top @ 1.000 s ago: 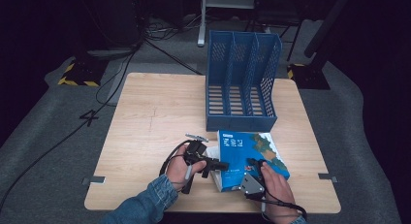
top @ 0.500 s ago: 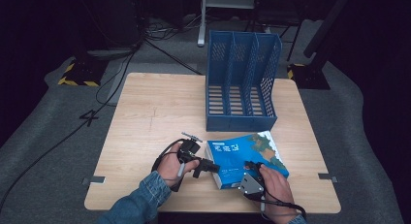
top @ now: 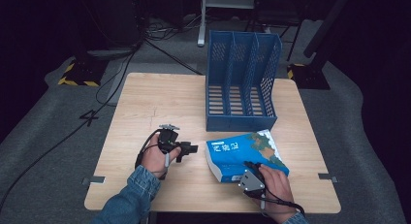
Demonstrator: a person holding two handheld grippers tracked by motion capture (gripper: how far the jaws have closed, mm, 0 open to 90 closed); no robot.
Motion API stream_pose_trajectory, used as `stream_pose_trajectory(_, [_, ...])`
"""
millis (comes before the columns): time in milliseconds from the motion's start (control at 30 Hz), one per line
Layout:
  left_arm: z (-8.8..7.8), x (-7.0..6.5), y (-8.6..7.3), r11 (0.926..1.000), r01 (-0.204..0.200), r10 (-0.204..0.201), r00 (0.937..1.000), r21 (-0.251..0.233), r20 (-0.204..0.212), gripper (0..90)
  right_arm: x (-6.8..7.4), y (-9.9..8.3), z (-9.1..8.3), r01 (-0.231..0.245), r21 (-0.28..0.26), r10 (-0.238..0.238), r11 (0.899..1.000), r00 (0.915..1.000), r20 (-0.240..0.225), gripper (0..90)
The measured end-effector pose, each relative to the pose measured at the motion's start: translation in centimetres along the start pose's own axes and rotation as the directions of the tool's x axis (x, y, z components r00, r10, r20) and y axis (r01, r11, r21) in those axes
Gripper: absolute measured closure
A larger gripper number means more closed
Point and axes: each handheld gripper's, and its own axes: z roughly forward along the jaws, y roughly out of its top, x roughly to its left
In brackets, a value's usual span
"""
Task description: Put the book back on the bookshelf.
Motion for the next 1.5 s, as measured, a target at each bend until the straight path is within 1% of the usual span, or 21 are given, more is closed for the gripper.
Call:
stream_pose_trajectory(100, [0.2, 1.9, -0.1, 0.9999, -0.010, 0.009, 0.9938, -0.005, -0.111, 54.6, -0.2, 0.3, -0.6, -0.042, -0.025, 0.042, 0.999, 0.9990, -0.014, 55.6])
stream_pose_trajectory(200, [0.1, 3.2, -0.2, 0.9999, -0.009, 0.007, 0.9867, -0.011, -0.162, 53.7, -0.3, 0.4, -1.3, -0.068, -0.044, 0.066, 0.997, 0.9967, -0.049, 56.5])
stream_pose_trajectory(367, [0.4, 4.5, -0.3, 0.9993, 0.033, -0.035, 0.9875, -0.017, -0.154, 54.6, -0.4, 1.3, -2.5, -0.106, -0.041, 0.099, 0.994, 0.9848, -0.142, 57.6])
stream_pose_trajectory(400, [0.3, 4.7, -0.2, 0.9987, 0.047, -0.049, 0.9884, -0.020, -0.144, 54.5, -0.4, 1.8, -3.1, -0.133, -0.050, 0.121, 0.990, 0.9739, -0.192, 58.3])
stream_pose_trajectory(433, [0.3, 4.7, -0.2, 0.9987, 0.047, -0.049, 0.9884, -0.020, -0.144, 54.6, -0.4, 1.8, -3.1, -0.133, -0.050, 0.121, 0.990, 0.9739, -0.192, 58.3])
stream_pose_trajectory(567, [0.4, 5.2, -0.2, 0.9969, 0.055, -0.062, 0.9901, -0.057, -0.126, 54.7, -0.6, 2.5, -4.2, -0.179, -0.070, 0.155, 0.981, 0.9532, -0.260, 59.4])
stream_pose_trajectory(667, [0.3, 5.6, -0.3, 0.9950, 0.075, -0.082, 0.9911, -0.066, -0.105, 54.7, -1.5, 2.7, -5.3, -0.259, -0.112, 0.211, 0.960, 0.9224, -0.324, 60.6])
stream_pose_trajectory(700, [0.3, 5.6, -0.3, 0.9950, 0.075, -0.082, 0.9911, -0.066, -0.105, 54.7, -1.5, 2.7, -5.3, -0.259, -0.112, 0.211, 0.960, 0.9224, -0.324, 60.6])
stream_pose_trajectory(767, [0.4, 5.6, -0.3, 0.9947, 0.075, -0.082, 0.9913, -0.070, -0.103, 54.7, -2.2, 2.4, -6.0, -0.329, -0.150, 0.256, 0.933, 0.8942, -0.367, 61.1])
stream_pose_trajectory(833, [0.4, 5.6, -0.3, 0.9949, 0.072, -0.079, 0.9915, -0.071, -0.103, 54.7, -2.6, 2.2, -6.3, -0.370, -0.171, 0.281, 0.913, 0.8752, -0.394, 61.3])
stream_pose_trajectory(867, [0.4, 5.7, -0.3, 0.9951, 0.069, -0.076, 0.9918, -0.070, -0.103, 54.7, -3.0, 2.0, -6.6, -0.412, -0.192, 0.302, 0.891, 0.8522, -0.428, 61.4])
stream_pose_trajectory(900, [0.4, 5.7, -0.3, 0.9951, 0.069, -0.076, 0.9917, -0.071, -0.103, 54.7, -3.0, 2.0, -6.6, -0.412, -0.192, 0.302, 0.891, 0.8522, -0.428, 61.4])
stream_pose_trajectory(933, [0.4, 5.7, -0.3, 0.9950, 0.068, -0.076, 0.9918, -0.073, -0.103, 54.7, -3.1, 1.9, -6.7, -0.430, -0.202, 0.309, 0.880, 0.8412, -0.444, 61.5])
stream_pose_trajectory(1067, [0.4, 5.7, -0.3, 0.9947, 0.070, -0.078, 0.9919, -0.075, -0.100, 54.7, -3.8, 1.7, -7.3, -0.515, -0.239, 0.341, 0.823, 0.7851, -0.517, 61.8])
stream_pose_trajectory(1167, [0.4, 5.8, -0.3, 0.9948, 0.068, -0.076, 0.9924, -0.075, -0.097, 54.7, -4.4, 1.6, -7.6, -0.555, -0.256, 0.353, 0.791, 0.7565, -0.551, 61.9])
stream_pose_trajectory(1200, [0.4, 5.8, -0.3, 0.9948, 0.068, -0.076, 0.9925, -0.075, -0.096, 54.7, -4.8, 1.5, -7.8, -0.579, -0.264, 0.364, 0.771, 0.7417, -0.563, 62.0])
stream_pose_trajectory(1233, [0.4, 5.8, -0.3, 0.9947, 0.068, -0.075, 0.9927, -0.076, -0.094, 54.7, -5.0, 1.4, -8.0, -0.591, -0.268, 0.370, 0.761, 0.7340, -0.570, 62.0])
stream_pose_trajectory(1333, [0.4, 5.9, -0.3, 0.9942, 0.074, -0.081, 0.9926, -0.078, -0.091, 54.6, -5.7, 1.3, -8.3, -0.610, -0.286, 0.384, 0.739, 0.7302, -0.565, 62.0])
stream_pose_trajectory(1367, [0.4, 5.8, -0.3, 0.9936, 0.079, -0.086, 0.9921, -0.081, -0.091, 54.6, -5.7, 1.3, -8.3, -0.610, -0.286, 0.384, 0.739, 0.7302, -0.565, 62.0])
stream_pose_trajectory(1467, [0.3, 5.9, -0.3, 0.9939, 0.077, -0.085, 0.9914, -0.079, -0.100, 54.6, -6.7, 1.5, -8.9, -0.613, -0.311, 0.407, 0.726, 0.7487, -0.523, 62.2])
stream_pose_trajectory(1500, [0.3, 5.9, -0.3, 0.9939, 0.075, -0.084, 0.9912, -0.081, -0.102, 54.6, -7.0, 1.5, -9.0, -0.620, -0.313, 0.420, 0.719, 0.7472, -0.515, 62.1])
